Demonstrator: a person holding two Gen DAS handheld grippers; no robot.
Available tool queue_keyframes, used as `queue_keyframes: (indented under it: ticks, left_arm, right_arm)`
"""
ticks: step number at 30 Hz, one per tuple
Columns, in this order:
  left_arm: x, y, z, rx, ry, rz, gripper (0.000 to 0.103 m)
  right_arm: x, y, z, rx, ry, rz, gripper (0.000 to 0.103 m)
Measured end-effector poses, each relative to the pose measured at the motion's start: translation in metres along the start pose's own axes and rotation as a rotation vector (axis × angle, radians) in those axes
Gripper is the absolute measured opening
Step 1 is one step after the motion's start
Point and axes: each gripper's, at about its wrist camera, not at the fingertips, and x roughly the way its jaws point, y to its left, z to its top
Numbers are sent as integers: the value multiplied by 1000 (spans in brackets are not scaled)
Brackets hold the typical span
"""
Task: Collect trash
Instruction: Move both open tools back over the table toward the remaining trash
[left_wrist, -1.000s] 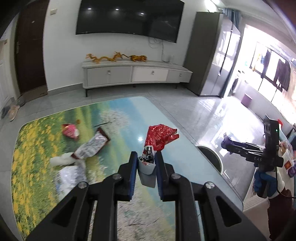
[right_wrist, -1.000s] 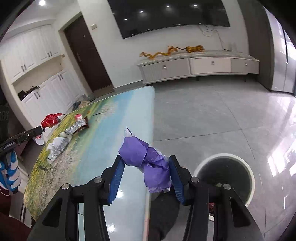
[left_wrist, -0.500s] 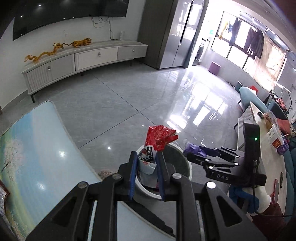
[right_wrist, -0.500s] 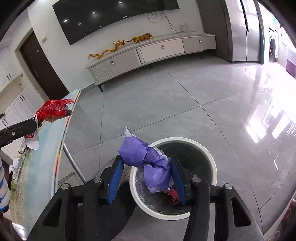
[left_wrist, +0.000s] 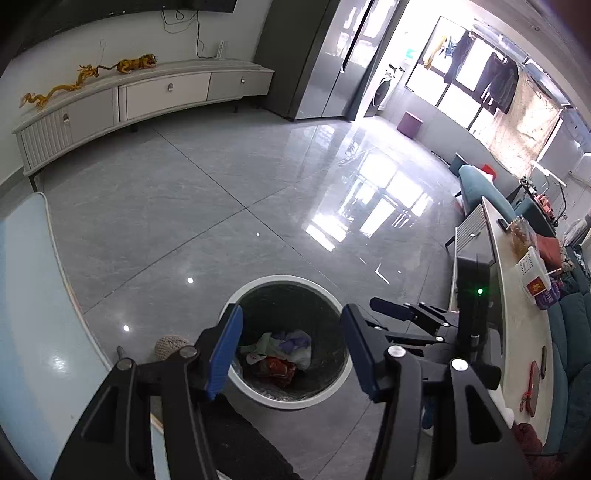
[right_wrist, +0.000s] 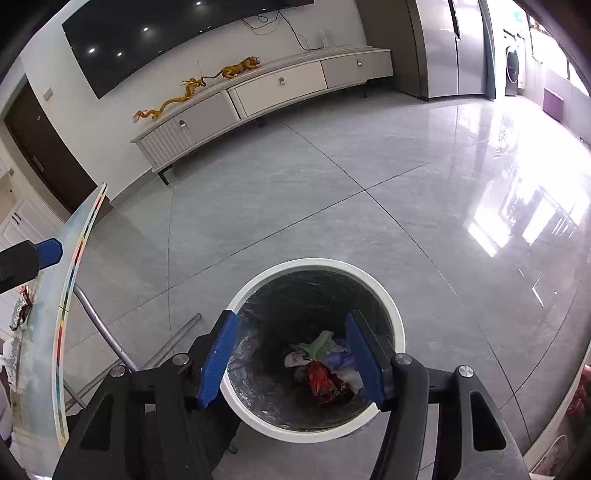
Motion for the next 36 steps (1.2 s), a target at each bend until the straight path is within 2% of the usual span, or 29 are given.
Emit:
queue_keyframes:
  ticks: [4,7,12,18,21,28,36]
  left_arm:
    - [-28,10,-6,4,-52,83,54]
    - [-60,21,-17,15,-111,182,54]
    - [-118,52,-46,-32,-211,362,54]
    - [-184,89,-84,-115,-308,540,61]
    - [-213,100,-102,-144,-353,625,69]
    - [-270,118,-142,-207,-428,748,72]
    - [-317,130,-183,-282,-483,821,72]
  right_arm:
    - [-12,6,2,-6,-15,15,59]
    - [-28,20,2,-37,-35,17,59]
    - [-56,51,0,-97,-77,22,59]
    - [-86,96,1,-161,-131,67,62]
    - [-99,125,2,-208,-153,95,64]
    - [-112,198,-1,-317,-174,176,66]
    - [-123,269,-16,-426,-176,259,67]
